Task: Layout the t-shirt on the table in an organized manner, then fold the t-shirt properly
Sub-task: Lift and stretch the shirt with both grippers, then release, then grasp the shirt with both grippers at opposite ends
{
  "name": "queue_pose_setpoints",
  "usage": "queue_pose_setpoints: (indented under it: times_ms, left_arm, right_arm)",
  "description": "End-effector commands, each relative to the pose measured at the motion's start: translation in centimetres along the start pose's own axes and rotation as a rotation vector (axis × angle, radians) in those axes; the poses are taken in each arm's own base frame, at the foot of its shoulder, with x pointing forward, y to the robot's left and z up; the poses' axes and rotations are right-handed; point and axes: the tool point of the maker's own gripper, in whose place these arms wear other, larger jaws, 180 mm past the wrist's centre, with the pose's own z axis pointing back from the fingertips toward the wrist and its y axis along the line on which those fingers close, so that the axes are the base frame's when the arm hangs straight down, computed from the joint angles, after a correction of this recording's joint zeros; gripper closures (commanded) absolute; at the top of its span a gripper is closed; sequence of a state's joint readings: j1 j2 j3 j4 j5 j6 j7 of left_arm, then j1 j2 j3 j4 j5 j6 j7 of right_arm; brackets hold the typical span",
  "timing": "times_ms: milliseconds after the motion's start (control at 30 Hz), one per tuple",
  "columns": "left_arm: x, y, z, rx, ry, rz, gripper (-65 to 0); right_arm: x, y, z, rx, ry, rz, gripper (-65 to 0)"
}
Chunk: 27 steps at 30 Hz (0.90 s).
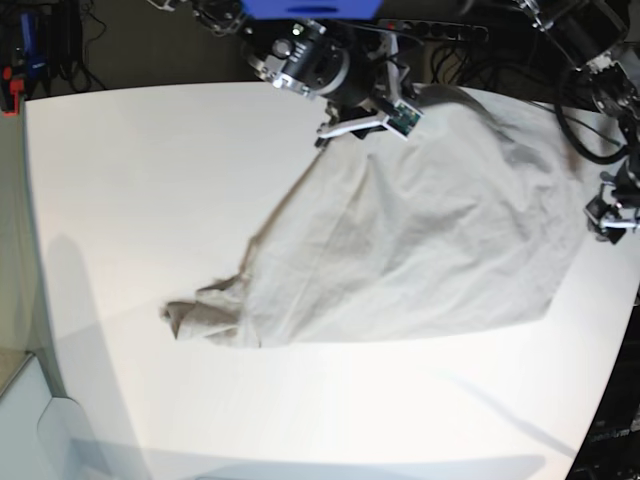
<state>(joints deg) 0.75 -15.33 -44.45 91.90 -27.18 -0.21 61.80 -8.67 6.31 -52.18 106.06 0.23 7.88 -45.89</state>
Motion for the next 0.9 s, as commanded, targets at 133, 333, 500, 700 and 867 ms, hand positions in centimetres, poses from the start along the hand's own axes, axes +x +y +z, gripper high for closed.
queue_pose_setpoints:
  times_ms: [133,333,500,700,867]
  left_arm:
    - [0.7,-4.9,-0.7,-0.1,-0.014,-0.07,-43.0]
    - [-0.5,-9.4,-1.3,-0.184,0.021,-0.141,-43.0]
    - [-2.5,-12.0,-1.4,-0.239,0.056,-0.148,-43.0]
    - [-7.5,-11.4,-1.5,-0.235,0.151,-0.115,-43.0]
    - [-11.9,-9.9,-1.2,-0.207,0.246,-0.14,-43.0]
  right_arm:
    - [1.1,-2.3,0.5,-0.06,-0.046,-0.04,-21.5]
    - [-0.1,-6.7,1.2,-0.169,-0.023,-0.107,-21.5]
    - [-2.5,-9.7,2.4,-0.257,0.009,-0.193,-21.5]
    - [-3.5,-13.3,4.4,-0.343,0.024,-0.152,-21.5]
    - [-4.0,-17.3,6.5,-0.437,0.032,-0.118,-21.5]
